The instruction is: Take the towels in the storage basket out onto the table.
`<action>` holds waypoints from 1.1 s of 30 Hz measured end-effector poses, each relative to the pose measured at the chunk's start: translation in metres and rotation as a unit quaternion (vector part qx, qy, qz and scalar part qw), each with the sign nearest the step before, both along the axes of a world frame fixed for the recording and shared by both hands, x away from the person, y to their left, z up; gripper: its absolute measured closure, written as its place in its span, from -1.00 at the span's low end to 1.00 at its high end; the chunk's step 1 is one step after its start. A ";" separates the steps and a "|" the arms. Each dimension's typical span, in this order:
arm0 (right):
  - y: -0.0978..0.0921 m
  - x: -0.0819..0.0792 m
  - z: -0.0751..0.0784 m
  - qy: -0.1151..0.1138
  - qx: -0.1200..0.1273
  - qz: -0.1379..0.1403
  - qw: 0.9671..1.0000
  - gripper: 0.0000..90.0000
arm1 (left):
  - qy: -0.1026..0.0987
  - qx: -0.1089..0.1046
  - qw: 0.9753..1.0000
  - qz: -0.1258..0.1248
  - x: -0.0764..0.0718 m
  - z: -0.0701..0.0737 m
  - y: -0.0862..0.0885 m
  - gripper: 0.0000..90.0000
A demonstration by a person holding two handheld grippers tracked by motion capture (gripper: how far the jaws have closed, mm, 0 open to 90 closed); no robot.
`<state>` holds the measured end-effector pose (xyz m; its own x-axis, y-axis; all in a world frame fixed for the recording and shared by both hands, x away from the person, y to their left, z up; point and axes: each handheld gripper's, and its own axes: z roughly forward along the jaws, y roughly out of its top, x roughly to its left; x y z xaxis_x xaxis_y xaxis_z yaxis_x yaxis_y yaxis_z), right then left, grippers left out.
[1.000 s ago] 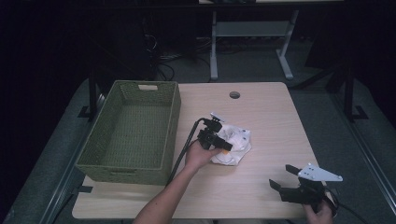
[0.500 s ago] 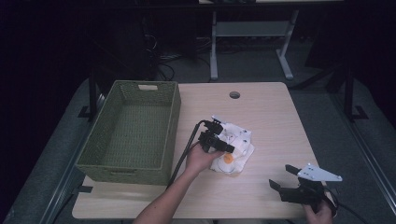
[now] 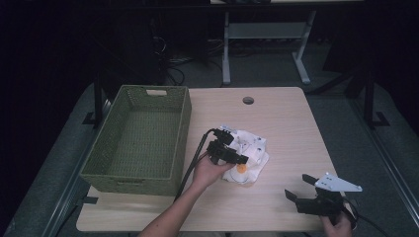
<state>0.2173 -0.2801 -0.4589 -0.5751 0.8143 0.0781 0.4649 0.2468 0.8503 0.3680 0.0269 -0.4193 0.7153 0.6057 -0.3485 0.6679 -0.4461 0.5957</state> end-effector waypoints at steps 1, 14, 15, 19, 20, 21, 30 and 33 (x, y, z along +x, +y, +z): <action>0.000 0.000 0.000 0.001 0.001 -0.001 1.000 -0.69 | -0.005 -0.007 1.000 0.001 -0.003 0.001 0.001 -0.15; 0.000 0.000 0.000 0.001 0.001 -0.003 1.000 -0.69 | -0.031 -0.021 0.999 -0.001 -0.020 0.009 0.010 -0.22; 0.000 0.000 0.000 0.001 0.001 -0.003 1.000 -0.69 | -0.034 -0.018 0.999 -0.003 -0.022 0.010 0.011 -0.23; -0.001 0.000 0.000 0.002 0.001 -0.004 1.000 -0.69 | -0.037 -0.020 0.999 0.000 -0.026 0.009 0.017 -0.24; -0.001 0.000 0.000 0.002 0.002 -0.004 1.000 -0.69 | -0.037 -0.019 0.999 -0.002 -0.027 0.009 0.019 -0.24; -0.001 0.000 0.000 0.002 0.001 -0.004 1.000 -0.69 | -0.039 -0.019 0.999 -0.001 -0.029 0.009 0.020 -0.24; -0.001 0.000 0.000 0.002 0.000 -0.007 1.000 -0.69 | -0.048 -0.017 0.999 -0.005 -0.041 0.010 0.027 -0.28; -0.002 -0.001 -0.001 0.004 0.000 -0.009 1.000 -0.69 | -0.048 -0.020 0.999 -0.005 -0.045 0.009 0.029 -0.30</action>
